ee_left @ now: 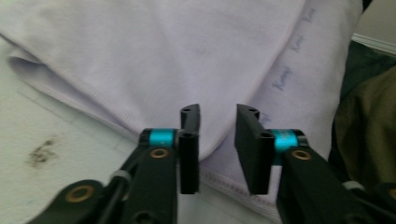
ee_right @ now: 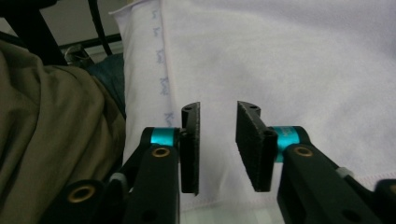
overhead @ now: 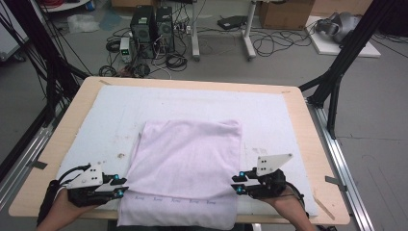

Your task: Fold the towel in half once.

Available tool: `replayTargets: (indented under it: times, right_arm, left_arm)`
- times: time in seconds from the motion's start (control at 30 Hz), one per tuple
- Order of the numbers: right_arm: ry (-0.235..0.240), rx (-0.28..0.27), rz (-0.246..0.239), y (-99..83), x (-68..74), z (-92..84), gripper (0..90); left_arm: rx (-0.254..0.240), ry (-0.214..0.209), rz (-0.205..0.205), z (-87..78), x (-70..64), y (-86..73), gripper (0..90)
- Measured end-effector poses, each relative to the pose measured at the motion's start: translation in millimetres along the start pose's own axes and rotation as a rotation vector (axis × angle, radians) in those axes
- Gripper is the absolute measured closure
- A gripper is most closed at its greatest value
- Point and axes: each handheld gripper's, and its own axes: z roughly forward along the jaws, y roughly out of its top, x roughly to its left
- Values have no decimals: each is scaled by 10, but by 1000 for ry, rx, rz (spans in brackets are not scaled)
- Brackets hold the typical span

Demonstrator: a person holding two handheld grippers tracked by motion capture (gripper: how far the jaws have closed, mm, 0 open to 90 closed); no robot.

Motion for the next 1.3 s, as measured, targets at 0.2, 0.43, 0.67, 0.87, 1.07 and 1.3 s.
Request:
replayTargets:
  times: [0.2,0.43,0.67,0.87,1.07,1.3]
  right_arm:
    - [16,38,14,-38,-85,220,605]
    - [32,120,10,-193,-40,419,599]
    - [41,144,-9,-196,-41,461,811]
    - [36,83,-17,-108,-15,346,868]
    - [38,13,-50,6,138,136,893]
    - [75,13,-52,-67,347,39,833]
  left_arm:
    - [30,-13,-16,168,99,-26,626]
    - [65,-34,-3,309,90,-65,690]
    - [69,-22,9,331,78,-29,868]
    - [12,3,-9,164,87,39,877]
    - [-40,13,2,-106,-71,100,881]
    - [-8,-35,42,-127,-348,2,740]
